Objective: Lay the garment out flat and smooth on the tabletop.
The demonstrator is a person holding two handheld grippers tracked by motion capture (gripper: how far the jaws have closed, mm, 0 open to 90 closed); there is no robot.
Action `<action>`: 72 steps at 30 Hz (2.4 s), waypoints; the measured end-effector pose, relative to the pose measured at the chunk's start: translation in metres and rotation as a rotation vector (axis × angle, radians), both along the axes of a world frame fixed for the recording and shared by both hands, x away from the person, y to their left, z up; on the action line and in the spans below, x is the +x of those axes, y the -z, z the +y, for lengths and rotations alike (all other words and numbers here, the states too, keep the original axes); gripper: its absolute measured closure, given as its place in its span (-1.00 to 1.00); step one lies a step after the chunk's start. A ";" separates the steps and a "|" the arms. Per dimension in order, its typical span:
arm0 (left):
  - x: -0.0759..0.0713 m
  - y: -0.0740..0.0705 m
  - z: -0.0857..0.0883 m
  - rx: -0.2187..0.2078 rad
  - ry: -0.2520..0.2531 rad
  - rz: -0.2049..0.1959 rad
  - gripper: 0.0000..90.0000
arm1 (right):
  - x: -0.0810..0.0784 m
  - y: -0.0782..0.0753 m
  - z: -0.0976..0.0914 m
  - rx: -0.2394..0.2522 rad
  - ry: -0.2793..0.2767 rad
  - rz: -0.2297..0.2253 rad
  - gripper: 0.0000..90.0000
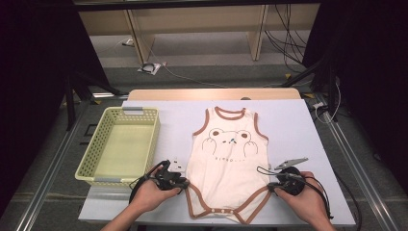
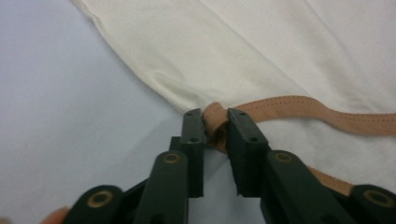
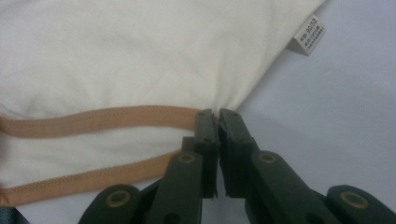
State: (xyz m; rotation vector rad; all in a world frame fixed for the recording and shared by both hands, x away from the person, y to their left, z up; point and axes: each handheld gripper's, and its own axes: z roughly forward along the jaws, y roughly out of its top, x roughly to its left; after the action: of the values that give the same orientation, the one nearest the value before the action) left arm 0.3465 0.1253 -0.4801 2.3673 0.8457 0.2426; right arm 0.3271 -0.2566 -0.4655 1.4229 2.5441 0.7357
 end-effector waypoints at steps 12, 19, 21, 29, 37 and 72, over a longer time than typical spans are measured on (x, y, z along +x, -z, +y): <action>-0.006 -0.003 0.005 0.020 -0.040 -0.023 0.97 | 0.000 0.000 -0.001 0.006 -0.002 0.001 0.95; -0.010 -0.006 0.009 0.015 -0.044 -0.036 0.97 | 0.000 -0.001 -0.001 0.006 0.000 -0.005 0.94; -0.012 -0.006 0.009 0.016 -0.044 -0.040 0.97 | 0.000 -0.001 -0.001 0.003 -0.005 -0.005 0.94; -0.018 -0.008 0.011 0.028 -0.044 -0.055 0.97 | -0.001 -0.001 0.000 0.005 -0.010 -0.003 0.94; -0.025 -0.010 0.017 0.028 -0.047 -0.056 0.98 | -0.002 -0.002 0.003 0.006 -0.020 -0.003 0.94; -0.031 -0.008 0.029 0.035 -0.049 -0.052 0.97 | -0.042 0.006 0.128 0.005 -0.681 -0.037 0.58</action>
State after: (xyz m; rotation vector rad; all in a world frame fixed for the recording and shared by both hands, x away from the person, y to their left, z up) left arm 0.3160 0.1542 -0.4723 2.3641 0.8822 0.3405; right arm 0.2855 -0.1289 -0.4711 0.5006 2.9966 0.8297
